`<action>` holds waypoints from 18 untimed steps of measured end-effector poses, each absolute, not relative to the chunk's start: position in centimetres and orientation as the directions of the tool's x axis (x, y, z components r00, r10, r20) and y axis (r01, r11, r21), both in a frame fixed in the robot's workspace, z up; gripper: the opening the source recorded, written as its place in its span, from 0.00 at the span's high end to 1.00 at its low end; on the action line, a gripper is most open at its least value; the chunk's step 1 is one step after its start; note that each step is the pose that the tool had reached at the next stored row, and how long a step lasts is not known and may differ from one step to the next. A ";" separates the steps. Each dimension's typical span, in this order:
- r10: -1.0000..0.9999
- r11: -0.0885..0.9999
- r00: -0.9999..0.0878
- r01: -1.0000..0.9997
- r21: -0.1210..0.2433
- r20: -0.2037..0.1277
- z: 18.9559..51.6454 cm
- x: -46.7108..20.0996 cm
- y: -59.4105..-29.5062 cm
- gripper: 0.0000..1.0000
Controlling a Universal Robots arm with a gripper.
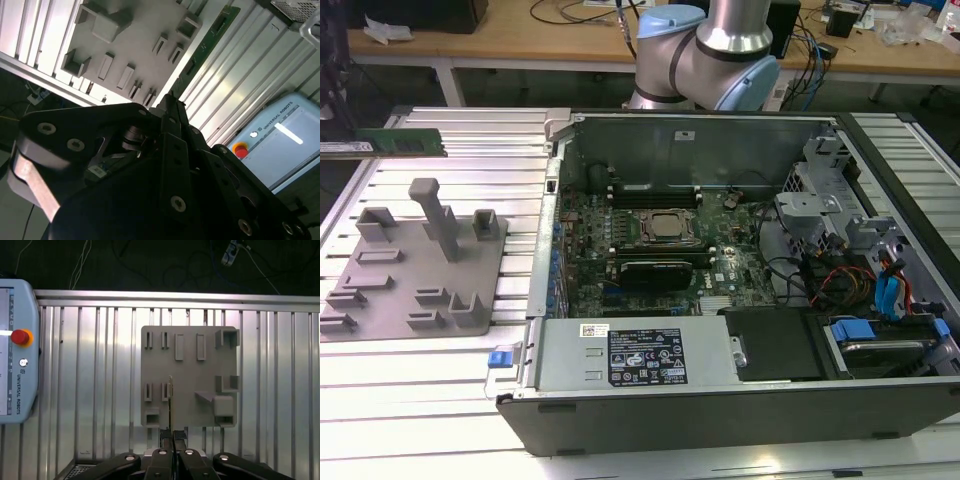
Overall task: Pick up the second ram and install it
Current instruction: 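Pick up the second ram and move it above second insertion slot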
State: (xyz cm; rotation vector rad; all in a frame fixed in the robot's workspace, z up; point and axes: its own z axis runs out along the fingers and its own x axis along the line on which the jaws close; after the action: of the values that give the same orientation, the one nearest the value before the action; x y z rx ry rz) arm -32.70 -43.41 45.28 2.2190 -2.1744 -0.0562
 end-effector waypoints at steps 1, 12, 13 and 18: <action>-1.000 -0.020 0.020 -0.999 0.050 -0.002 45.3 -32.5 -43.4 0.91; -1.000 -0.020 0.020 -0.999 0.050 -0.002 45.3 -29.8 -43.4 0.91; -1.000 -0.020 0.020 -0.999 0.050 -0.002 45.3 -29.5 -43.4 0.91; -1.000 -0.020 0.020 -0.999 0.050 -0.002 45.3 -28.3 -43.4 0.91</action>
State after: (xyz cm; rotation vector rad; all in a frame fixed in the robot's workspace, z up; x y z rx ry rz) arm -28.26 -43.41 45.27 2.2189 -2.1743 -0.0562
